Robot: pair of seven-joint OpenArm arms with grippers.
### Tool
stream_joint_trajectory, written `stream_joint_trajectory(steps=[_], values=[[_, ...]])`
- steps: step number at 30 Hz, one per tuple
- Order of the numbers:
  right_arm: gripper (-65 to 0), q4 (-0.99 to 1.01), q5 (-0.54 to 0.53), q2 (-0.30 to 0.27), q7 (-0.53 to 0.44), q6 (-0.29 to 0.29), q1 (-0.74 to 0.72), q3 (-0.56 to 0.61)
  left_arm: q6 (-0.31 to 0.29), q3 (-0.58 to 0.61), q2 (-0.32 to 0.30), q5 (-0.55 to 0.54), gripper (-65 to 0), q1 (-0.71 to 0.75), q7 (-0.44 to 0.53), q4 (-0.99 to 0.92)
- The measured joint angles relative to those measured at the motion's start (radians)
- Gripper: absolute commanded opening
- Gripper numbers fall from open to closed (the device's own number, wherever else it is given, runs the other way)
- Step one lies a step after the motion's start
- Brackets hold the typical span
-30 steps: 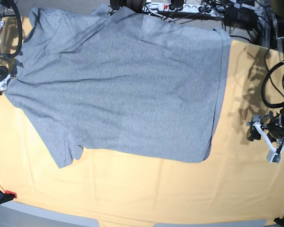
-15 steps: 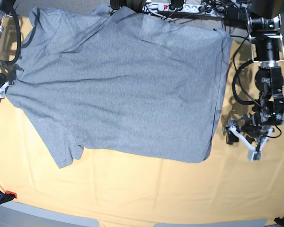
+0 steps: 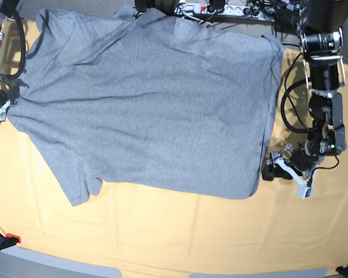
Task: Layout the t-shirt on the table in an organized manner, then fold the t-shirt properly
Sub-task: 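Reach the left gripper to the shirt hem corner and grasp it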
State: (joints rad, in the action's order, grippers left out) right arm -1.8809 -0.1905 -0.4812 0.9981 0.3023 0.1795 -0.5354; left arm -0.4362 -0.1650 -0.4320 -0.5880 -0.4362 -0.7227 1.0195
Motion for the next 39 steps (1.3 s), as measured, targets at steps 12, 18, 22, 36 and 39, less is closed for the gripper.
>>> stream_joint_trajectory(steps=[12, 18, 22, 36, 39], values=[[-29.0, 0.0, 0.0, 0.0, 0.0, -0.008, 0.0, 0.0, -0.175, -0.007, 0.074, -0.054, -21.3, -0.074, 0.096, -0.225], [-29.0, 0.0, 0.0, 0.0, 0.0, -0.008, 0.001, 0.0, -0.226, -0.008, 0.122, -0.079, -21.3, -0.074, 0.056, -0.228], [-29.0, 0.0, -0.098, 0.0, 0.0, -0.008, 0.0, 0.0, -0.227, -0.008, 0.134, -0.089, -24.3, -0.075, 0.048, -0.229], [-29.0, 0.0, -0.184, 0.011, -0.217, 0.234, 0.0, 0.0, -0.174, -0.004, 0.124, -0.015, -65.0, -0.182, -0.015, -0.237], [-29.0, 0.0, -0.188, 0.011, -0.216, 0.239, 0.0, 0.0, -0.147, -0.002, 0.107, 0.002, -65.0, -0.231, -0.014, -0.238]])
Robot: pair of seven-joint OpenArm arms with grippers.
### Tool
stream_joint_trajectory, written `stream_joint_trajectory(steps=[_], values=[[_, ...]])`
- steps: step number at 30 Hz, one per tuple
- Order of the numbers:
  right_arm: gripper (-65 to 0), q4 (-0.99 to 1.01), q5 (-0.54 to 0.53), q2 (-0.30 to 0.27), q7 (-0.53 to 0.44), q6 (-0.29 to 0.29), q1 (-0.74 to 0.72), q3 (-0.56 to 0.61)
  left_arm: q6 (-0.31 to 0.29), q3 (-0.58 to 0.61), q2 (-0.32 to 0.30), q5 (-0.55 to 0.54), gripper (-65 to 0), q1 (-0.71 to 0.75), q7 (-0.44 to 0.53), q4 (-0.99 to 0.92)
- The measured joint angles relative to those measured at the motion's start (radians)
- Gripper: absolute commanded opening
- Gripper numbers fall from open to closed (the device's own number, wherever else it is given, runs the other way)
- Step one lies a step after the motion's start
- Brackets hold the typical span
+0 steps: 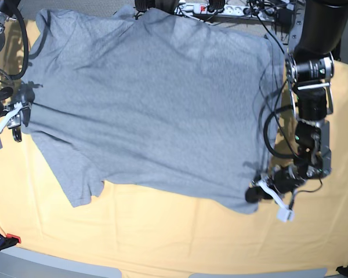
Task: Layout the t-shirt on the table in an organized manner, then fold the t-shirt properly
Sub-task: 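Reach the left gripper to the shirt hem corner and grasp it, then hold both hem corners and pull the grippers apart to stretch the shirt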
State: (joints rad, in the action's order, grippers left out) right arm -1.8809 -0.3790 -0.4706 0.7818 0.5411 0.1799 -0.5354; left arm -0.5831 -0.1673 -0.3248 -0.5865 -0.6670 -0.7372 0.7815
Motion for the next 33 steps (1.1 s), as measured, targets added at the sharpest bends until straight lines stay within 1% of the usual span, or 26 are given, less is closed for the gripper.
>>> stream_joint_trajectory(steps=[1, 3, 7, 8, 11, 13, 15, 17, 20, 23, 25, 26, 28, 30, 33], values=[[-29.0, 0.0, -0.016, 0.0, 0.0, -0.001, 0.0, 0.0, 0.01, 0.0, -0.005, 0.005, -65.0, -0.016, -0.001, 0.0], [-29.0, 0.0, -0.079, 0.0, 0.003, -0.006, 0.0, 0.0, 0.007, 0.0, -0.012, 0.003, -65.0, -0.046, 0.0, 0.0], [-29.0, 0.0, -0.158, 0.0, 0.007, -0.078, 0.0, 0.0, 0.006, 0.0, -0.011, 0.003, -65.0, -0.082, 0.0, 0.0], [-29.0, 0.0, -0.167, 0.0, 0.008, -0.082, 0.0, 0.0, 0.006, 0.0, -0.011, 0.002, -65.0, -0.084, 0.0, 0.0], [-29.0, 0.053, -0.243, 0.001, 0.007, -0.089, -0.021, 0.0, 0.007, 0.0, -0.01, 0.003, -65.0, -0.08, -0.01, 0.0], [-29.0, 0.145, -0.274, 0.013, 0.019, -0.06, -0.074, 0.0, 0.007, 0.0, -0.012, 0.003, -65.0, -0.074, -0.013, 0.0], [-29.0, 0.266, -0.343, 0.019, 0.055, -0.034, -0.147, 0.0, 0.007, 0.0, -0.013, 0.0, -65.0, -0.067, -0.015, 0.0], [-29.0, 0.396, -0.393, 0.019, 0.1, -0.013, -0.236, -0.001, 0.009, 0.001, -0.012, 0.001, -65.0, -0.061, -0.013, 0.0], [-29.0, 0.593, -0.463, 0.016, 0.144, 0.041, -0.356, -0.003, 0.008, 0.001, -0.014, -0.002, -65.0, -0.038, -0.003, 0.0], [-29.0, 0.789, -0.509, 0.017, 0.21, 0.08, -0.451, -0.003, 0.012, 0.001, -0.016, -0.008, -65.0, 0.002, -0.004, 0.0], [-29.0, 0.897, -0.537, 0.019, 0.235, 0.107, -0.497, -0.003, 0.015, 0.002, -0.016, -0.02, -65.0, 0.024, -0.006, 0.0], [-29.0, 0.941, -0.541, 0.019, 0.249, 0.126, -0.517, -0.003, 0.014, 0.002, -0.015, -0.033, -65.0, 0.03, -0.006, 0.0], [-29.0, 0.999, -0.539, 0.019, 0.255, 0.146, -0.542, 0.002, 0.015, 0.002, -0.014, -0.036, -65.0, 0.033, -0.007, 0.0], [-29.0, 1.025, -0.539, 0.016, 0.254, 0.148, -0.546, 0.031, 0.014, 0.002, -0.014, -0.042, -65.0, 0.032, -0.003, 0.0], [-29.0, 1.026, -0.546, 0.011, 0.239, 0.15, -0.546, 0.117, 0.006, 0.002, -0.014, -0.042, -65.0, 0.034, -0.004, 0.0]])
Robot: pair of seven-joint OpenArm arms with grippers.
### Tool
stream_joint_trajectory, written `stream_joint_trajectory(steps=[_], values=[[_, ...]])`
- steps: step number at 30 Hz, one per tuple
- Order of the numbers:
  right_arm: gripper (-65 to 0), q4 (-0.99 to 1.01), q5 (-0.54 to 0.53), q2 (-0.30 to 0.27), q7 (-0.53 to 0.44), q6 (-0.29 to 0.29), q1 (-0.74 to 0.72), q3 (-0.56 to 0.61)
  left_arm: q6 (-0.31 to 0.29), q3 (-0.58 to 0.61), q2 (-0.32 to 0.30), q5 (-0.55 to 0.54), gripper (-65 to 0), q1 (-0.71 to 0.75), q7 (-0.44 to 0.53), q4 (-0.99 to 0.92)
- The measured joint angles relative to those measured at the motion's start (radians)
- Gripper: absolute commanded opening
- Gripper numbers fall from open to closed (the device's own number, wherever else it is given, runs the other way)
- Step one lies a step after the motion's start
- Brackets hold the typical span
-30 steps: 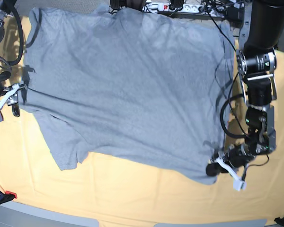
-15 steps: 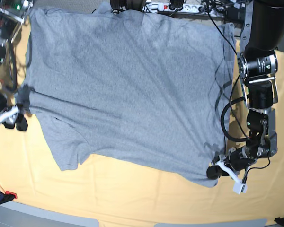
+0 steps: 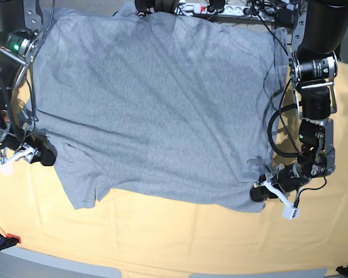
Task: Layout the t-shirt on the table in an organized manner, then fold the t-shirt properly
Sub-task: 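Hold both hem corners and pull the grippers apart to stretch the shirt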
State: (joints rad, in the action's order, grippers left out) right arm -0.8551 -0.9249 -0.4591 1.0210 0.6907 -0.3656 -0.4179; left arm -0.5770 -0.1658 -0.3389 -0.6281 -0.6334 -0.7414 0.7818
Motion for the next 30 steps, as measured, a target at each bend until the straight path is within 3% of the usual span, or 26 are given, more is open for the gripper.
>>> stream_joint_trajectory(steps=[5, 8, 10, 13, 14, 23, 30], values=[[-29.0, -0.002, 0.135, 0.0, -0.146, 0.008, -0.009, 0.146, 0.0, 0.0, -0.002, 0.0, -65.0, -0.001, 0.0, 0.0], [-30.2, -0.003, 0.189, 0.0, -0.226, -0.033, -0.009, 0.19, 0.0, 0.0, -0.002, 0.0, -65.0, -0.001, 0.0, 0.0], [-38.7, -0.003, 0.211, 0.0, -0.236, -0.036, -0.012, 0.192, 0.0, 0.0, -0.003, 0.0, -65.0, -0.001, 0.0, 0.0], [-60.9, -0.003, 0.214, -0.001, -0.235, 0.0, -0.012, 0.192, 0.0, 0.0, -0.002, 0.0, -65.0, 0.0, 0.0, 0.0], [-65.0, -0.003, 0.218, 0.0, -0.235, 0.002, -0.014, 0.192, 0.0, 0.0, -0.002, 0.0, -65.0, -0.001, 0.0, 0.0], [-65.0, 0.003, 0.249, 0.004, -0.198, 0.0, -0.128, 0.194, 0.0, 0.0, -0.002, -0.024, -65.0, -0.024, 0.0, 0.0], [-65.0, 0.003, 0.35, 0.002, -0.201, 0.002, -0.245, 0.194, -0.005, 0.0, -0.002, -0.017, -65.0, -0.1, -0.005, 0.0]])
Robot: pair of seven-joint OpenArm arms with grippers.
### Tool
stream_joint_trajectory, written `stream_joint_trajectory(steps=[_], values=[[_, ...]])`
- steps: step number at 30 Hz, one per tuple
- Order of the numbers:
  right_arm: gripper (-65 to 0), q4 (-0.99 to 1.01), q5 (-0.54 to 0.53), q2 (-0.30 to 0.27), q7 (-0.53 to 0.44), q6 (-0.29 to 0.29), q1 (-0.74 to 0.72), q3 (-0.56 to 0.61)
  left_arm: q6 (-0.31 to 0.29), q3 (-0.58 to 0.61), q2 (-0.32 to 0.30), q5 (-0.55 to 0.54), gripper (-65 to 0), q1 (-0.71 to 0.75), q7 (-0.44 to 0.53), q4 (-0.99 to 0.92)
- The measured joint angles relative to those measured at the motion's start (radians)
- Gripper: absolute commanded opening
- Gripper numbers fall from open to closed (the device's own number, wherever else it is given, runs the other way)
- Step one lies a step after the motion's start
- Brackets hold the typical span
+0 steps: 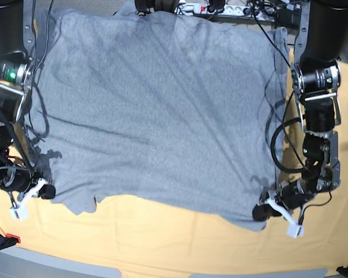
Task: Layout the t-shirt on the table in an organized manner, then fold the t-shirt properly
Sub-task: 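Hold both hem corners and pull the grippers apart to stretch the shirt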
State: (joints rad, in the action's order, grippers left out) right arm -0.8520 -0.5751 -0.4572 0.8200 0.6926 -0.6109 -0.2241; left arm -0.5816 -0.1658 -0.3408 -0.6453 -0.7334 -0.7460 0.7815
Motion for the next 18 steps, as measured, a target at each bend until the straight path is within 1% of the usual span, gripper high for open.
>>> stream_joint_trajectory(steps=[2, 3, 5, 9, 11, 13, 18], values=[[-65.0, 0.0, 0.012, 0.0, 0.0, 0.0, -0.018, 0.0, -0.002, 0.0, 0.0, -0.001, -65.0, -0.018, -0.005, 0.0], [-65.0, 0.0, 0.038, 0.0, -0.005, 0.0, -0.029, 0.0, -0.002, 0.001, 0.0, 0.002, -65.0, -0.028, -0.007, 0.0], [-65.0, 0.0, 0.069, 0.0, -0.034, 0.0, -0.048, 0.0, -0.002, 0.001, 0.0, 0.002, -65.0, -0.049, -0.007, 0.0], [-65.0, 0.0, 0.078, 0.0, -0.061, -0.013, -0.08, 0.0, -0.002, 0.001, 0.0, 0.0, -65.0, -0.098, -0.006, 0.0], [-65.0, 0.0, 0.106, 0.0, -0.061, -0.018, -0.099, 0.0, -0.002, 0.001, 0.0, 0.0, -65.0, -0.118, -0.005, 0.0], [-65.0, 0.0, 0.122, -0.001, -0.071, -0.022, -0.117, 0.0, -0.002, 0.001, 0.0, 0.001, -65.0, -0.129, 0.002, 0.0], [-65.0, 0.0, 0.123, -0.001, -0.08, -0.022, -0.157, 0.0, -0.002, 0.001, 0.0, 0.006, -65.0, -0.138, 0.002, 0.0]])
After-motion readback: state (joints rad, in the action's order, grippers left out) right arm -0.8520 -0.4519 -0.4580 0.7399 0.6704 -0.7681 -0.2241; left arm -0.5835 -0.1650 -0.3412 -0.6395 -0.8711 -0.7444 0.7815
